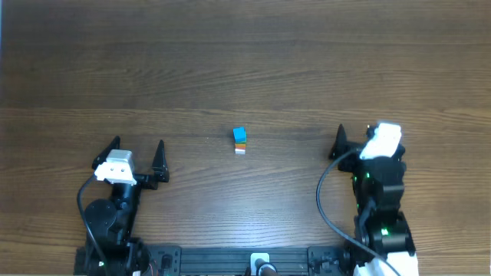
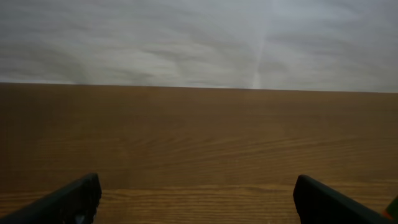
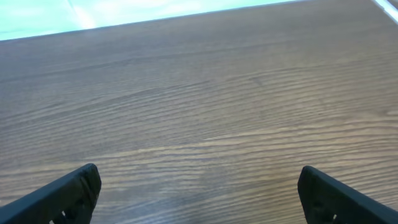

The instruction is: Stack Cubes

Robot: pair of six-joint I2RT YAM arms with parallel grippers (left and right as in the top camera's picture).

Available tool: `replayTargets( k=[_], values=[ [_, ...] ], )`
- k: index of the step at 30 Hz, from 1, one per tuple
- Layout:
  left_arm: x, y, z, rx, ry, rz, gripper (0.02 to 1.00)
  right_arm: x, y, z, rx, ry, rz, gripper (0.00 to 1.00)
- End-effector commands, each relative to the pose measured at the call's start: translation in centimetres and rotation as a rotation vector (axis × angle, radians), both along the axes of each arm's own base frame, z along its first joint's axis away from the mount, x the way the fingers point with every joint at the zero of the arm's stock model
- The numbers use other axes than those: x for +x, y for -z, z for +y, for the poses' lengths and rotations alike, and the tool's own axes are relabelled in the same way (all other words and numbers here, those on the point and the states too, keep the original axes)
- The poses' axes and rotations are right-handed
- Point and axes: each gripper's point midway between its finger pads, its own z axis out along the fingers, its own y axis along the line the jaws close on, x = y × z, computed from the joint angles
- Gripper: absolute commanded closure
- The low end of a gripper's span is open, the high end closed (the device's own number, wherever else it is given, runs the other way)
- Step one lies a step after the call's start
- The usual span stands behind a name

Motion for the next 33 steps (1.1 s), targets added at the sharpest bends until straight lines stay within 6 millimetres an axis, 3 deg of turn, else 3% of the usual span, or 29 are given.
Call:
replayTargets(
  k=[1, 6, 20, 26, 33],
  values=[
    [0.0, 0.3, -0.2, 0.011, 0.012, 0.001, 0.018, -1.4, 0.1, 0.5, -0.105, -0.085, -0.081, 0.007],
    [0.0, 0.3, -0.2, 0.011, 0.012, 0.001, 0.018, -2.2, -0.9, 1.8, -0.122, -0.176, -0.180, 0.009],
    [0.0, 0.3, -0.2, 0.011, 0.012, 0.001, 0.018, -3.6, -1.6, 1.7, -0.152, -0.176, -0.284, 0.007],
    [0.0, 0.3, -0.2, 0.011, 0.012, 0.001, 0.018, -3.4, -0.1, 2.1, -0.143, -0.199, -0.265, 0.007],
    [0.0, 0.3, -0.2, 0.011, 0.012, 0.001, 0.018, -3.2, -0.3, 2.1, -0.146, -0.195, -0.297, 0.007]
  ],
)
